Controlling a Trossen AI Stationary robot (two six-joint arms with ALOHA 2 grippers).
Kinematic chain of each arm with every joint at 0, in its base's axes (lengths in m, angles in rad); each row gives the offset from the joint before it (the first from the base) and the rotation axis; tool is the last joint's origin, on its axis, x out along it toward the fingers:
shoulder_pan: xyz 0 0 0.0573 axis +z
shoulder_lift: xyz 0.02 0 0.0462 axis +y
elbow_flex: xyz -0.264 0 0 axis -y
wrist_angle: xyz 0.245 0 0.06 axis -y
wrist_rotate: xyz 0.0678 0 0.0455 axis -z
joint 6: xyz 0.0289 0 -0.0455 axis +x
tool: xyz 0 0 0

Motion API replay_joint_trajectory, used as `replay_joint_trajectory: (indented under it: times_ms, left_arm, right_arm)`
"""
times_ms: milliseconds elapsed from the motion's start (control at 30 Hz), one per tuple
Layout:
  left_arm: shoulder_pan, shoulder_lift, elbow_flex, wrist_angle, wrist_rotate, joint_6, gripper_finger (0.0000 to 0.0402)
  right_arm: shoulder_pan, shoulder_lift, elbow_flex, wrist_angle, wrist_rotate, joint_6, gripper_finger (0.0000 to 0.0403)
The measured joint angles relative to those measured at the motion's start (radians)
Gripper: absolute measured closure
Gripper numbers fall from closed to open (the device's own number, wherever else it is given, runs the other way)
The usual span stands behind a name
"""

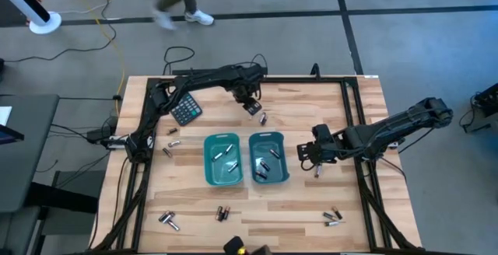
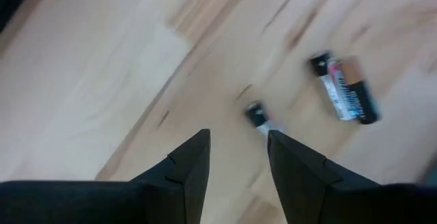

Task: Sort batteries
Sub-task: Put the black battery into the blue bin

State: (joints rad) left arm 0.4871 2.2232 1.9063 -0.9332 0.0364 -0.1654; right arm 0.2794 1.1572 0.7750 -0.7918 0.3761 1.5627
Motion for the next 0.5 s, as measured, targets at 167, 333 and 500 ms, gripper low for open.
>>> replay_joint_trajectory:
  times_ms: [167,333,500]
  left_arm:
    - [-0.029,0.000,0.027,0.004,0.002,0.000,0.0260]
    - [-0.047,0.000,0.048,-0.017,0.002,-0.013,0.0260]
    - [-0.060,0.000,0.057,-0.055,0.002,-0.110,0.0260]
  right_arm:
    - [0.002,0.000,0.000,-0.001,0.000,0.000,0.0310]
    - [0.002,0.000,0.000,-0.005,0.000,-0.026,0.0310]
    - [0.002,0.000,0.000,-0.052,0.000,-0.026,0.0310]
